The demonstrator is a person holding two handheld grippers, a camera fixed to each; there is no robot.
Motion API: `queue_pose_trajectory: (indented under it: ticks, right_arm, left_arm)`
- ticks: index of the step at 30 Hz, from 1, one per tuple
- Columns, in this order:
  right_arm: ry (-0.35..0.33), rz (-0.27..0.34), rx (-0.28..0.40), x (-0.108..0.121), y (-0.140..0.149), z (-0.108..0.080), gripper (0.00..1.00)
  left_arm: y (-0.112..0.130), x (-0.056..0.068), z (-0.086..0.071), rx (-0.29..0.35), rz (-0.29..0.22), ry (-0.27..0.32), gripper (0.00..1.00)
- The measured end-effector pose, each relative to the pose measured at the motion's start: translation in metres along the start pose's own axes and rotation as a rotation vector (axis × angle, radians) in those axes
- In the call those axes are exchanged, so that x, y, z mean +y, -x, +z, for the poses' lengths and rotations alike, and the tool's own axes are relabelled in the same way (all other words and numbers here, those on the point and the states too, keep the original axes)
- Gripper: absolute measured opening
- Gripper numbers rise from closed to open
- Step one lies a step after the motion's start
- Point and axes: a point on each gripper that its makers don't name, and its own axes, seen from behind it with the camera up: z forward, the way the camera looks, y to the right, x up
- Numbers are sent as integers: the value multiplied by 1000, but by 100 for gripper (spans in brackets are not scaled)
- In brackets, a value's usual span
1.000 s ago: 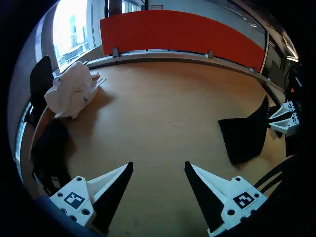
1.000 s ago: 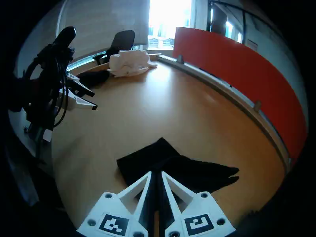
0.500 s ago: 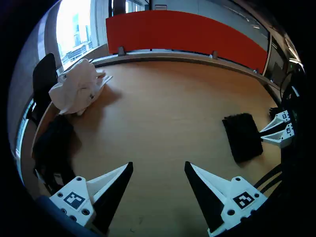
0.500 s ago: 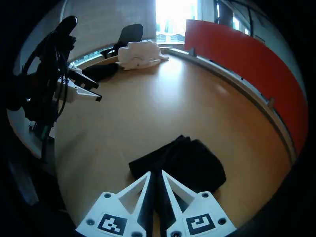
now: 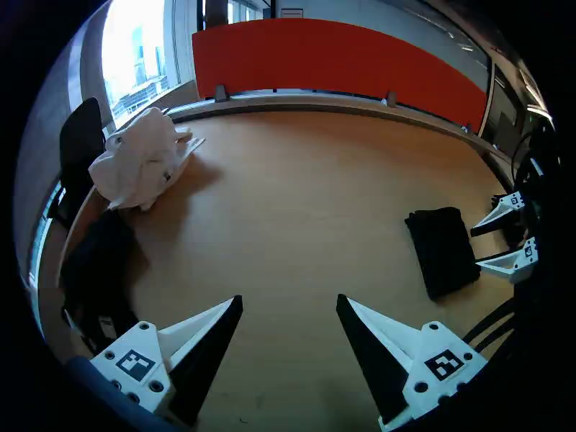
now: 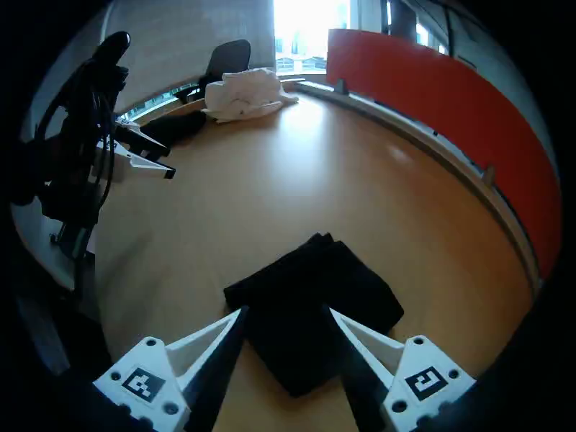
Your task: Fold towel
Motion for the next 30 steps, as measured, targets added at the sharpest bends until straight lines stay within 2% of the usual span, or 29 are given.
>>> queue_pose_trajectory:
  ticks: [13,30]
  right_arm:
    - [13,36,-9,5,13,-5,83]
    - [47,78,-88,10,71,-13,83]
  left_arm:
    - [0,2,0,2,0,2,97]
    - [0,4,0,3,1,3,97]
